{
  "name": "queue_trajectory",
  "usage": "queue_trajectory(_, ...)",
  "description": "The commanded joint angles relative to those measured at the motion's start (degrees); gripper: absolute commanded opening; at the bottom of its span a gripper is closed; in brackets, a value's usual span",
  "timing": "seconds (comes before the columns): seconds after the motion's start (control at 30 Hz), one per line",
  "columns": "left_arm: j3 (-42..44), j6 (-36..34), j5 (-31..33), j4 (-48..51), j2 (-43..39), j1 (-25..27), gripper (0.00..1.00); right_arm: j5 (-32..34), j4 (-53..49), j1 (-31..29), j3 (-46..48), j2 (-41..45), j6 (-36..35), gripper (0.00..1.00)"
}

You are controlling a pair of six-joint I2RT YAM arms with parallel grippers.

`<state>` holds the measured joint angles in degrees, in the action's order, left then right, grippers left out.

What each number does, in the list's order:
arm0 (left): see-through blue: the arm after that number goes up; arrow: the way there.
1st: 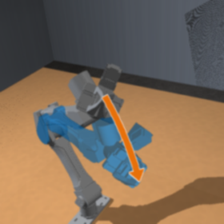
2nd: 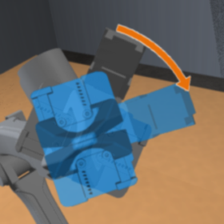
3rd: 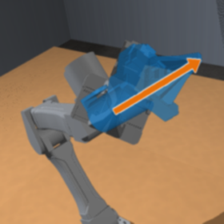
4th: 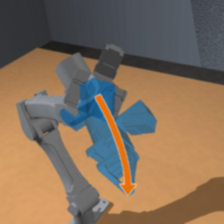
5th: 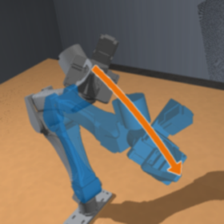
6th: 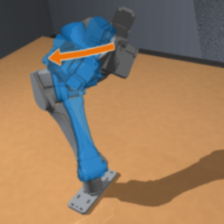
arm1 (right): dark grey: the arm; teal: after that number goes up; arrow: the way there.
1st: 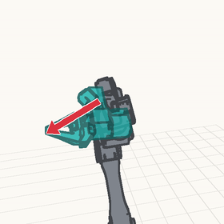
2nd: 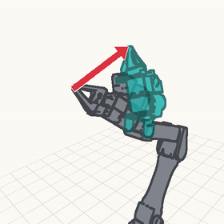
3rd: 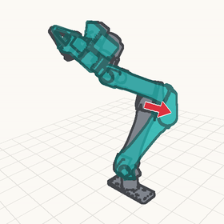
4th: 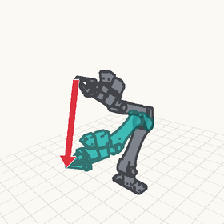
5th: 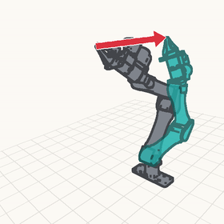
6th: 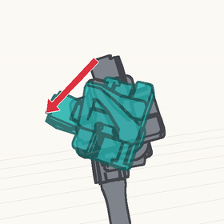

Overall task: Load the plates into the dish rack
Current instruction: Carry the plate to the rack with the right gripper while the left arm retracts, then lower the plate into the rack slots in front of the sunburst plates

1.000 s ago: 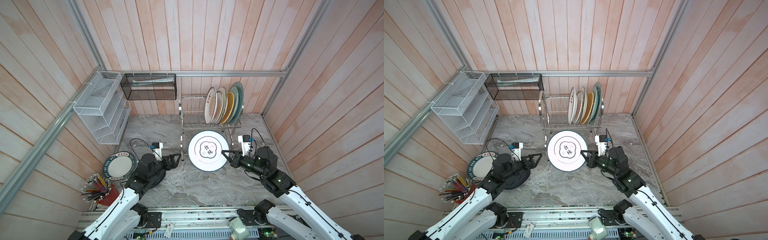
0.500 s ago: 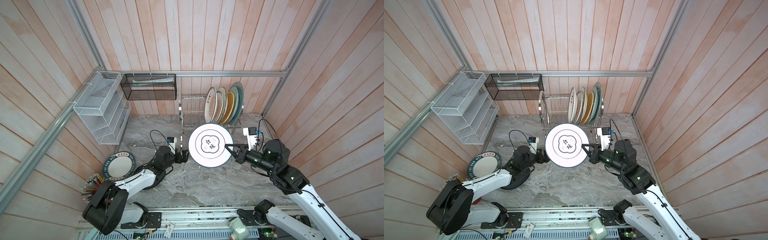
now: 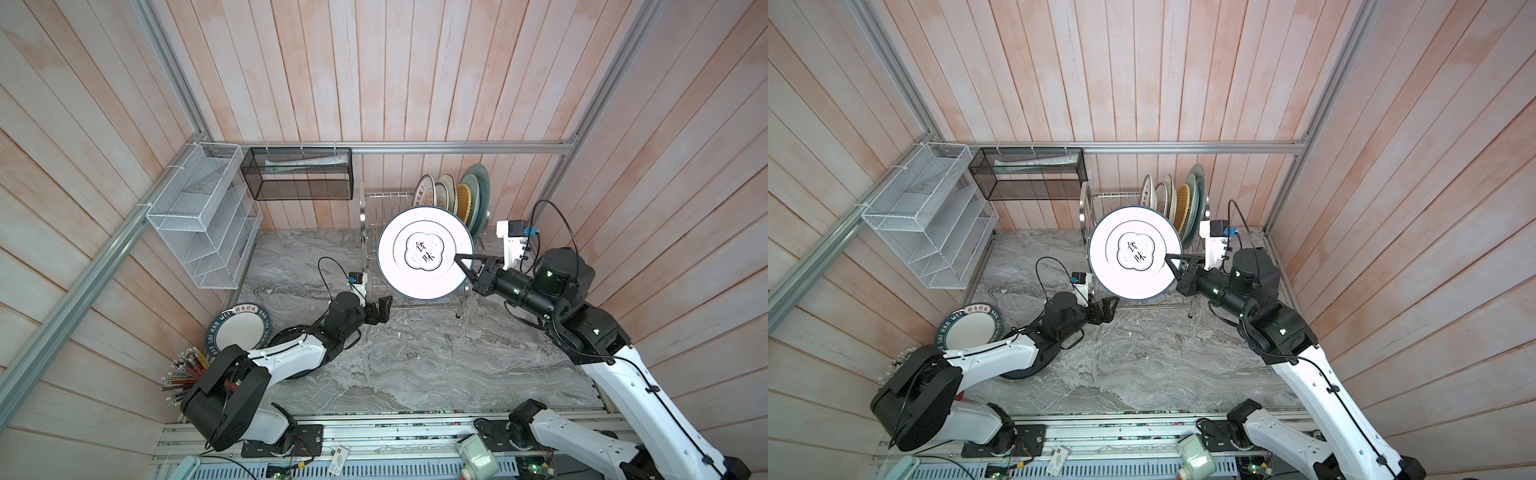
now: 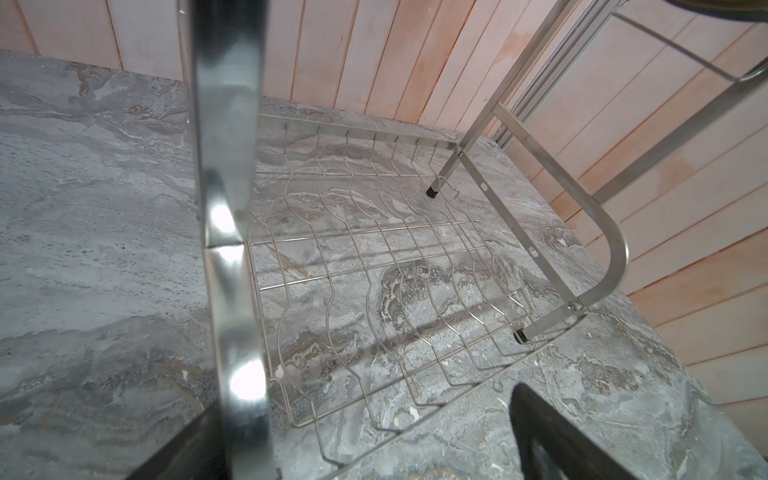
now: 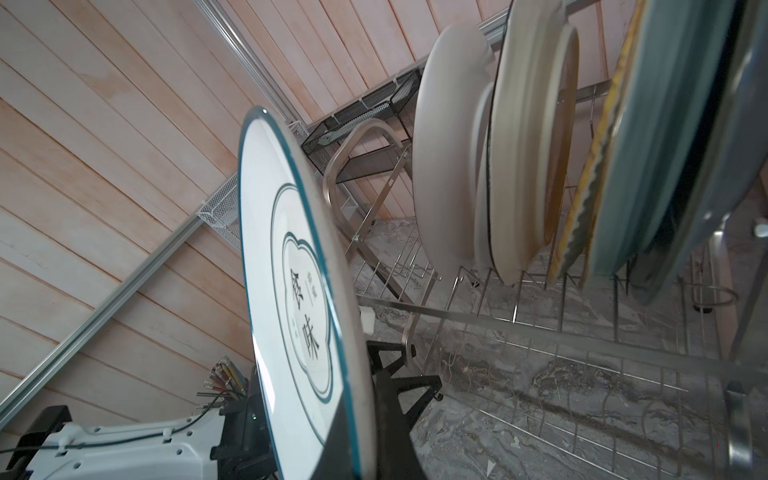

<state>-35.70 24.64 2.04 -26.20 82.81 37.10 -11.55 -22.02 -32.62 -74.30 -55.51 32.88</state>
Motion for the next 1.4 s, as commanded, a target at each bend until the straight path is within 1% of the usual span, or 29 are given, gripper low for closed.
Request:
queue_trajectory(0.0,-3.1,0.7,-1.3,-3.3,2.5,2.2,1.00,6.0,0.9,-0.1,-4.7,-1.3,-0.6,0.00)
queue_trajectory(0.17,-4.7,2.0,-1.4,-4.8,4.8,3.8,1.00,11.1,1.0,-0.1,-8.5,-3.4,-0.7,0.00)
queue_trajectory(0.3,-5.3,2.6,-0.2,-3.0,3.8,4.6,1.00,15.0,0.2,-0.1,-11.8,-5.3,-1.2,0.00)
queue_trajectory(0.33,-4.8,2.7,0.9,-2.3,2.5,4.6,1.00,16.2,0.0,-0.1,-12.8,-5.9,-1.2,0.00)
queue_trajectory(0.4,-3.6,2.9,5.8,0.9,-1.1,4.6,1.00,19.4,0.1,-0.5,-14.1,-6.7,-1.6,0.00)
queue_trajectory(0.5,-1.8,0.6,11.4,6.4,-8.5,4.4,1.00,25.0,0.1,-2.3,-16.9,-8.6,-2.9,0.00)
queue_trajectory(0.63,-0.7,-2.7,12.9,15.0,-18.0,3.7,1.00,37.6,1.3,-7.6,-20.6,-12.2,-6.7,0.00)
queue_trajectory(0.73,0.3,-6.2,14.6,20.8,-25.3,3.6,1.00,44.6,2.2,-11.2,-24.3,-15.3,-8.7,0.00)
queue_trajectory(0.77,0.8,-7.1,15.1,22.7,-28.0,3.6,1.00,48.1,2.4,-13.0,-25.6,-16.8,-10.1,0.00)
queue_trajectory(0.83,2.0,-9.1,15.9,25.5,-33.1,3.6,1.00,55.6,1.4,-16.0,-29.9,-20.5,-11.6,0.00)
queue_trajectory(0.97,3.2,-11.5,16.1,31.3,-42.4,3.6,1.00,65.8,-1.0,-20.7,-39.8,-29.3,-15.2,0.00)
queue_trajectory(1.07,2.3,-11.0,15.5,35.1,-46.5,3.6,1.00,70.2,-3.1,-22.2,-45.7,-34.6,-16.0,0.00)
queue_trajectory(1.17,-0.2,-12.5,13.5,39.2,-48.2,3.6,1.00,72.9,-4.5,-22.5,-49.0,-38.3,-16.3,0.00)
queue_trajectory(1.3,-1.5,-14.8,12.7,43.1,-49.4,3.6,1.00,78.5,-4.9,-23.7,-51.9,-43.0,-19.0,0.00)
queue_trajectory(1.37,-0.1,-15.4,13.0,42.8,-50.5,3.6,1.00,78.8,-5.0,-23.7,-52.4,-44.8,-19.6,0.00)
